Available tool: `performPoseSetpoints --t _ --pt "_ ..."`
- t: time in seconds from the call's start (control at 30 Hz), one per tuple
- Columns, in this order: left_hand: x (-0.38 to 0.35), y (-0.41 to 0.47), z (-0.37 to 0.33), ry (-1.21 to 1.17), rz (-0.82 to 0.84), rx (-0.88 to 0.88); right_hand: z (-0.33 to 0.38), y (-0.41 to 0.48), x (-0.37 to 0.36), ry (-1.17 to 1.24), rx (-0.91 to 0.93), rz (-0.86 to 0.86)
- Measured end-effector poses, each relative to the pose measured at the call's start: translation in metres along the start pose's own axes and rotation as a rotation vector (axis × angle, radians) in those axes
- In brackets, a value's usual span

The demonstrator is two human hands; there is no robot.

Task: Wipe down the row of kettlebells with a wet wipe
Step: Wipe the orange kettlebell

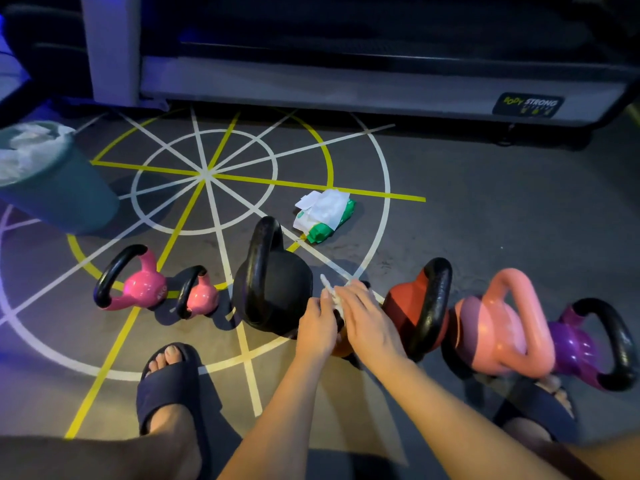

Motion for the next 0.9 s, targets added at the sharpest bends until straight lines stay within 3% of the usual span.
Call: performPoseSetpoints --t 0.2,0.5,0.63,0.77,0.9 --pt "0.009 -0.01 0.015 -0.038 -0.024 0.006 -0.04 0.015 0.03 0.185 -0.322 0.047" --pt "0.044 -0.036 0.054 -0.12 -0.048 0.134 -0.024 -0.002 -0.008 0.53 -0.436 0.176" --pt "0.054 -0.039 0.055 0.051 -0.139 0.126 -0.009 -0.011 -0.024 0.571 -0.421 0.238" --pt "0.06 -0.041 0.051 0.326 -0.118 0.061 -0.021 -0.02 -0.024 0.505 -0.464 0.291" --pt "0.057 -0.039 0.05 0.394 -0.095 0.083 -0.009 -0.014 -0.026 0.43 -0.437 0.346"
Point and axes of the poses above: each hand's wrist, its own y-axis towards the middle knuckle, its own x-axis out of the back of the hand, z = x × y, the point moved 9 cm from there along y, towards the middle knuckle, and after that the axes turned 10 degrees about -y, right-handed, at the moved point
